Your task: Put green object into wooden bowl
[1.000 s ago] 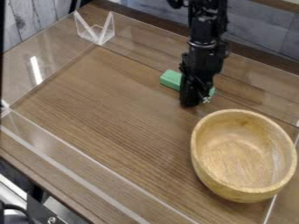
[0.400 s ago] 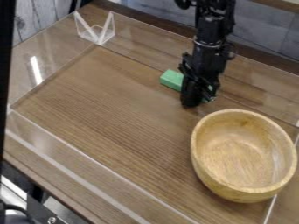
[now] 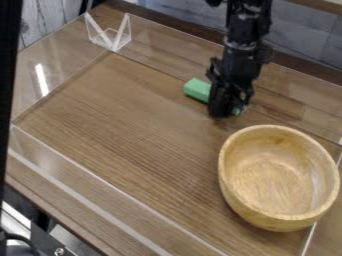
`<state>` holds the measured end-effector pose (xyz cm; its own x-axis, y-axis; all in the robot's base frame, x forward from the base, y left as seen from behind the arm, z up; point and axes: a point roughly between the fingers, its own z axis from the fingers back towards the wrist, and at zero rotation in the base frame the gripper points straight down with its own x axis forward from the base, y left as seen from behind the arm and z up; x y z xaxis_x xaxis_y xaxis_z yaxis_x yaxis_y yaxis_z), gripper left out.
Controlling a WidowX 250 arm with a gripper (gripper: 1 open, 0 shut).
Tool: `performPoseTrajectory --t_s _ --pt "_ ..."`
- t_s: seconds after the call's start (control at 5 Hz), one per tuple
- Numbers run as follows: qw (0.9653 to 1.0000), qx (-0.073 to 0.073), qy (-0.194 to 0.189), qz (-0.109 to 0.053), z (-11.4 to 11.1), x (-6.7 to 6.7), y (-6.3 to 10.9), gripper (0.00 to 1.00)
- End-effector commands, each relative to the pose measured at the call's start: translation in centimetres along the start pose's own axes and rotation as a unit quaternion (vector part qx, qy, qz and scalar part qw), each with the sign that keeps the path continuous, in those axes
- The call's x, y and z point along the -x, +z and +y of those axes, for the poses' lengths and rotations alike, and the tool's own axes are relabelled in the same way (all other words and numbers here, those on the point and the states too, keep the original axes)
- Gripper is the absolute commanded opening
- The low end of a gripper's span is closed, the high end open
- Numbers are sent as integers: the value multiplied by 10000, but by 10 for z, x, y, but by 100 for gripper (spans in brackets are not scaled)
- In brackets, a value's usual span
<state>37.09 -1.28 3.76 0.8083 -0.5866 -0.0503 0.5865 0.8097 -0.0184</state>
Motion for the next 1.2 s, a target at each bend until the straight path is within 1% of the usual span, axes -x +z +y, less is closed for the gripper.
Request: performPoseTrajectory --t_s 0.0,0.2,0.4,0.6,0.8,1.0 --pt "9954 -523 -185 -775 9 -27 42 0" --pt "9954 -511 -132 -801 5 -14 42 0" --pt "9951 -456 -221 -850 -7 -8 35 0" --pt "9946 -464 -294 -882 -14 -7 32 0" --pt "9929 -473 -595 -910 -11 -4 41 0" --pt "9903 -489 -895 -943 -9 -1 52 0"
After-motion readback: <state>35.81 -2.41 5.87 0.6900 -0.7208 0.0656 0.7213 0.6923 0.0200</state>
